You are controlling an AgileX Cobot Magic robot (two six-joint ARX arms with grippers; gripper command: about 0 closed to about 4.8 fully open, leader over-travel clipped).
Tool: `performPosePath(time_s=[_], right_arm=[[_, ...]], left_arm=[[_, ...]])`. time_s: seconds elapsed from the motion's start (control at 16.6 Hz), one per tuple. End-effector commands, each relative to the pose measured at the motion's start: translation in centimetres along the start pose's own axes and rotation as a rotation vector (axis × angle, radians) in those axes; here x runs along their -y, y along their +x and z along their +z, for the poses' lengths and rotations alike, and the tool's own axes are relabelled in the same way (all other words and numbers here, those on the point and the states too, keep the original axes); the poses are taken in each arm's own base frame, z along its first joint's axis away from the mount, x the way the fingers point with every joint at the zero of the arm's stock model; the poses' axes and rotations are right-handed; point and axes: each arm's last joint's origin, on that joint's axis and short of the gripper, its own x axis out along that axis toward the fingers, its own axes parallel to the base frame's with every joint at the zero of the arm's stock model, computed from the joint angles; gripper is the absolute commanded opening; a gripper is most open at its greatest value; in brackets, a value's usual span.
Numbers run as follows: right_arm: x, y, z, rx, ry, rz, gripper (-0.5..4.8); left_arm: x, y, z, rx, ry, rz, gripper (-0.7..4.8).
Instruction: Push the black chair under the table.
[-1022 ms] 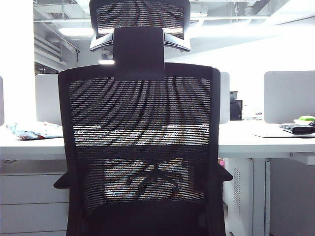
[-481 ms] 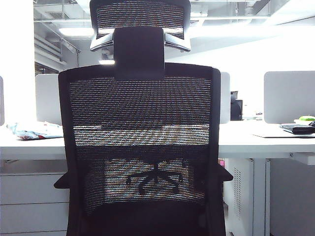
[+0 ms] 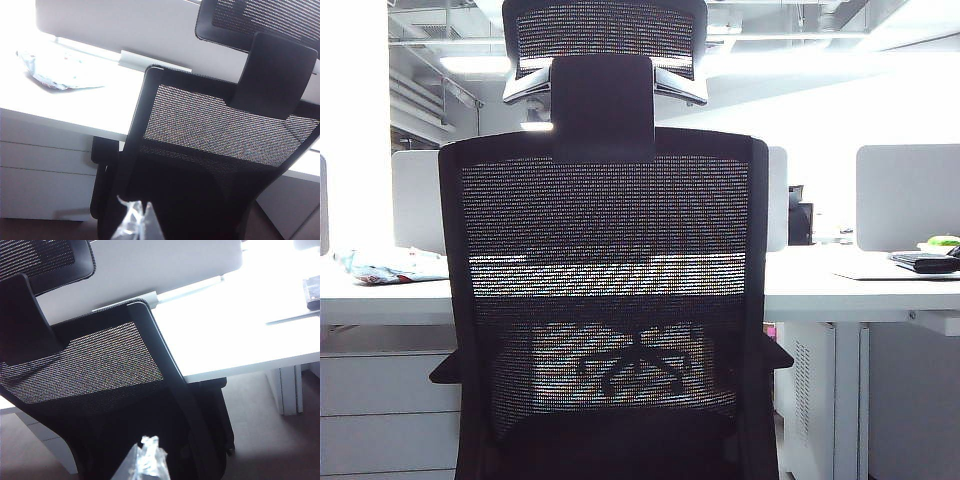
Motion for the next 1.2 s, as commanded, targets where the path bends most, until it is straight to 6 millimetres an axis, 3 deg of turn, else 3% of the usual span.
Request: performPosePath(time_s=[0.06, 0.36, 0.6, 0.9, 1.2], right_arm=[[-0.1, -0.1, 0.3, 0.02, -0.002, 0.003, 0.03], [-0.1, -0.1, 0.3, 0.02, -0.002, 0.003, 0.03], [-0.1, -0.1, 0.3, 0.02, -0.002, 0.003, 0.03], [-0.1, -0.1, 0.3, 0.02, -0.002, 0.003, 0.03], [-0.1, -0.1, 0.3, 0.02, -0.002, 0.003, 0.03]], left_arm=[[0.1, 0.0, 0.2, 0.012, -0.001, -0.005, -0.05], [-0.2, 0.2, -0.4, -0.012, 0.112, 0.013, -0.05], [-1.2, 1.9, -3.6, -0.045, 0.264, 0.042, -0.05], [-2.4, 3.3, -7.3, -0.06, 0.258, 0.05, -0.05], [-2.8, 3.7, -8.8, -0.061, 0.229, 0.055, -0.05]])
